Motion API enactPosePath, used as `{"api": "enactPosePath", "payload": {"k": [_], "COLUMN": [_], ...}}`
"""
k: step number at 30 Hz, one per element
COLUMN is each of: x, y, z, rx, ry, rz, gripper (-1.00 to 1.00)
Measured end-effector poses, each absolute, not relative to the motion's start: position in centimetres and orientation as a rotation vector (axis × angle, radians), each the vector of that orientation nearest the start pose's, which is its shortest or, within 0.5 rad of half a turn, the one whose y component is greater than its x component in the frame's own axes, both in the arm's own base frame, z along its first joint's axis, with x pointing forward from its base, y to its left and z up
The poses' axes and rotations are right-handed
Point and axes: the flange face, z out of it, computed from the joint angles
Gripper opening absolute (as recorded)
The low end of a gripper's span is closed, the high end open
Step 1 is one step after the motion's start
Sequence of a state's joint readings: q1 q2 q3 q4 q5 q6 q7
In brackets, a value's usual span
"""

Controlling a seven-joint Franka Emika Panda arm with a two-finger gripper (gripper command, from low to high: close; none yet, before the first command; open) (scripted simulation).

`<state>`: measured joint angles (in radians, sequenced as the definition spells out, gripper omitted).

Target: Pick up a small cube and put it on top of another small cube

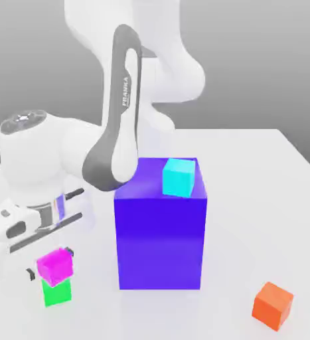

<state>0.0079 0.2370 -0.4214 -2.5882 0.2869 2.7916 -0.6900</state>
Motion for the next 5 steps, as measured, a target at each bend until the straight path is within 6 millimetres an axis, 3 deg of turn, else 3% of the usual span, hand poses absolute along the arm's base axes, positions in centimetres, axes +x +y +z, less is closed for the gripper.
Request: {"api": "enactPosePath", "payload": {"k": [2,5], "x": [39.2,39.4], "y": [-19.7,-19.7], "z": [18.1,20.3], "rx": [-3.142,-3.142], "ry": [-0.026,-0.03], "rz": [-0.002,-0.008], "gripper": [1.0,1.0]}}
